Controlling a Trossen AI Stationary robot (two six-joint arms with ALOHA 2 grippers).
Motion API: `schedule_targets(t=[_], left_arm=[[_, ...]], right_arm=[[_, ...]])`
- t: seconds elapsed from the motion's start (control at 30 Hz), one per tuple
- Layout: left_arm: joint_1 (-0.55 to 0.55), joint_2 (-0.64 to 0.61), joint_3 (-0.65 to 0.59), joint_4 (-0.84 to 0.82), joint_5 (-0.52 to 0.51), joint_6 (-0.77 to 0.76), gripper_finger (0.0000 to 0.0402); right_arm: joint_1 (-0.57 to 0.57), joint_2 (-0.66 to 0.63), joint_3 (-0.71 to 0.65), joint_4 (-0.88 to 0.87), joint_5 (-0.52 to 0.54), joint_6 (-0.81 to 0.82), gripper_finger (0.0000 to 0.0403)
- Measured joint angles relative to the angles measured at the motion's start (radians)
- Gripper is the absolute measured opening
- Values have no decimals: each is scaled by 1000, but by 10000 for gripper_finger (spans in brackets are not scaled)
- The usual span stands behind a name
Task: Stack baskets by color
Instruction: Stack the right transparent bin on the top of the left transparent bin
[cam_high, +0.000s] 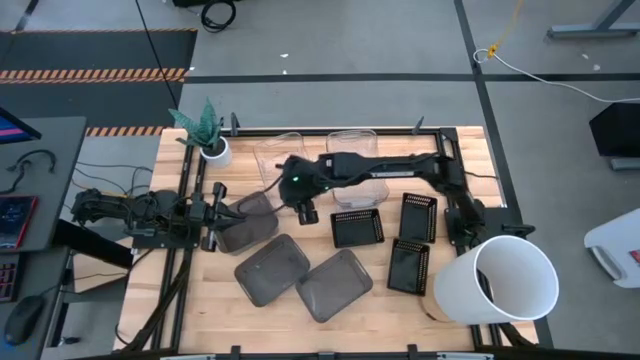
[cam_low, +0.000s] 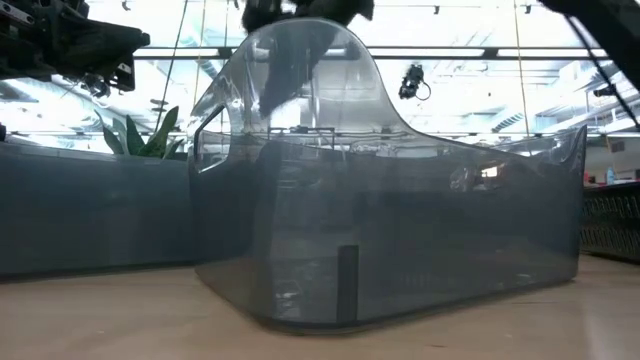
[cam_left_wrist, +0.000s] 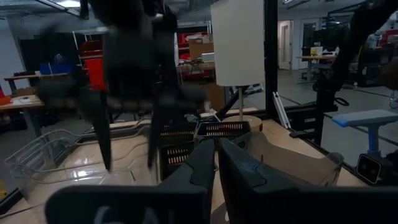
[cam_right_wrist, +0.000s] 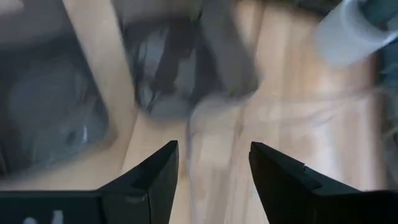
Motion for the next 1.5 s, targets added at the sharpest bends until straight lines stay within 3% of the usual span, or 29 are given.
schedule_targets(t=[0.3,0.57,1.0,1.23,1.37,1.5], left_arm=[[0,0,0,0,0,0,31],[0,0,0,-1,0,0,26],[0,0,0,0,0,0,27],[0,0,0,0,0,0,30],[0,0,0,-1,0,0,34],[0,0,0,-1,0,0,31]], right_arm=[[-6,124,23,-49,86,-41,202],[-20,174,24,-101,90,-47,185],[-10,187,23,-128,190,-71,10],[-9,160,22,-175,238,-83,6],[-4,103,22,-176,280,-99,7],[-1,18,22,-213,255,-92,6]])
